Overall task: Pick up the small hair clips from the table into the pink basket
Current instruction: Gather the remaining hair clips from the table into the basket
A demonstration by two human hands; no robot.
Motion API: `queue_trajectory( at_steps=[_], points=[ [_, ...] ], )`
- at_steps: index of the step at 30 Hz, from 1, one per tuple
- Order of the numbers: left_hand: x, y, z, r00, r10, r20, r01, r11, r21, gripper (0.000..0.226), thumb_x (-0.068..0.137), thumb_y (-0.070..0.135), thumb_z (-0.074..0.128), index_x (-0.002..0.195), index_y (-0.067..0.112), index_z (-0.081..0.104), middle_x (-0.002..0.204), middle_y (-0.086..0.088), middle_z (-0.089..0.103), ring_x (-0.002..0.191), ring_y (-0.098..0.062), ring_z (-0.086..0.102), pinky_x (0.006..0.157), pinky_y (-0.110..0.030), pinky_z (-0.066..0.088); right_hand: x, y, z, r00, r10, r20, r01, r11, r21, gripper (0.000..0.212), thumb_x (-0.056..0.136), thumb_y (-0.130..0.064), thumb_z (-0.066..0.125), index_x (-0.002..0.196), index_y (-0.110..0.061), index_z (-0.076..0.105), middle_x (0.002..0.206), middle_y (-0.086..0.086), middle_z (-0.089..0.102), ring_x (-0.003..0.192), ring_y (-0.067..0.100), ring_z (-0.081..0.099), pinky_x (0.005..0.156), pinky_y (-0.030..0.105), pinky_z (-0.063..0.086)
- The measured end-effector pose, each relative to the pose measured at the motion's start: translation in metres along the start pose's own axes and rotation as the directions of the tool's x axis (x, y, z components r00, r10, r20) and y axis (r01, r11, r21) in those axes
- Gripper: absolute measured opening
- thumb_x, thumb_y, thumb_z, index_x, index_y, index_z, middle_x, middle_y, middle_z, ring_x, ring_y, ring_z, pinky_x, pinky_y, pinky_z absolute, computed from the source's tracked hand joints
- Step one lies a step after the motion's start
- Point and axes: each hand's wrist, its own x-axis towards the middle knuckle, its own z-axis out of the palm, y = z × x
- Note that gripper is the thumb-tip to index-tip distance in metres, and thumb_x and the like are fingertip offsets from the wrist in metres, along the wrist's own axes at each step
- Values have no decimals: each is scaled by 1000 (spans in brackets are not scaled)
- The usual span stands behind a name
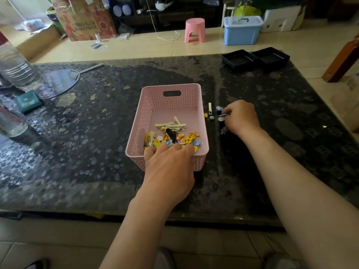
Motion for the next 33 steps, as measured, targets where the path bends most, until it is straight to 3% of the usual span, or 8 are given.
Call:
queue_trajectory(
  at_steps=[7, 10, 15, 19, 22, 28, 31, 33],
  points=[
    [1, 0, 1, 1000, 0, -7, 0, 1000, 4, 7, 97, 32, 46, 103, 32, 49, 102, 9, 57, 97, -20, 47, 91, -44, 28, 11, -6, -18, 987, 161, -17, -130, 850, 511, 18, 87, -6, 71, 86, -22, 77, 101, -1, 73, 85, 7, 66, 69, 20, 52],
    [1, 0, 1, 1000, -1, -11, 1, 1000, 6, 8, 97, 31, 47, 105, 32, 49, 102, 9, 57, 97, -20, 47, 92, -44, 28, 9, -27, -29, 996, 79, -39, -37, 772, 635, 15, 87, -6, 72, 87, -20, 76, 95, -3, 72, 80, 5, 68, 62, 16, 53],
    [0, 1, 2, 1000, 10, -26, -9, 1000, 17, 10, 96, 32, 48, 106, 33, 49, 103, 10, 57, 97, -19, 47, 90, -42, 28, -7, -70, -34, 984, -160, -77, 165, 663, 730, 12, 85, -4, 73, 96, -9, 77, 90, 3, 74, 81, 15, 73, 71, 34, 63],
    [-1, 1, 1, 1000, 7, -26, -7, 1000, 13, 8, 96, 33, 49, 104, 33, 49, 102, 11, 57, 97, -19, 47, 89, -42, 28, -28, -89, -25, 893, -444, 68, 313, 723, 615, 32, 84, -7, 74, 115, -15, 73, 113, 0, 70, 98, 9, 66, 86, 27, 57],
    [-1, 1, 0, 1000, 5, -11, -5, 1000, 9, 10, 95, 32, 50, 105, 33, 49, 105, 10, 57, 99, -20, 47, 90, -42, 29, -33, -89, -26, 854, -490, 174, 343, 783, 518, 42, 82, -7, 72, 121, -22, 70, 120, 0, 66, 98, 12, 65, 83, 24, 57],
    [-2, 0, 1, 999, 6, -35, -6, 1000, 8, 2, 96, 31, 47, 96, 30, 48, 97, 10, 54, 95, -21, 48, 87, -42, 28, -11, -56, -24, 963, -268, -32, 260, 889, 378, 49, 86, -7, 62, 134, -16, 57, 139, 7, 54, 126, 23, 52, 99, 33, 48],
    [-1, 0, 0, 1000, 2, -26, -2, 1000, 9, 4, 96, 30, 46, 98, 31, 49, 98, 10, 55, 96, -21, 48, 89, -43, 29, 2, -21, -4, 962, -156, 223, 146, 987, 62, 80, 85, -9, 63, 155, -24, 27, 163, 10, 18, 149, 32, 21, 118, 44, 28],
    [-1, 1, 0, 1000, -2, -18, 2, 1000, 4, 3, 96, 30, 46, 98, 31, 48, 99, 10, 55, 96, -21, 47, 90, -43, 29, 3, -5, 9, 932, -84, 353, 117, 991, -72, 83, 88, -14, 56, 157, -32, 15, 167, 6, 3, 152, 33, 5, 122, 48, 17]
  ],
)
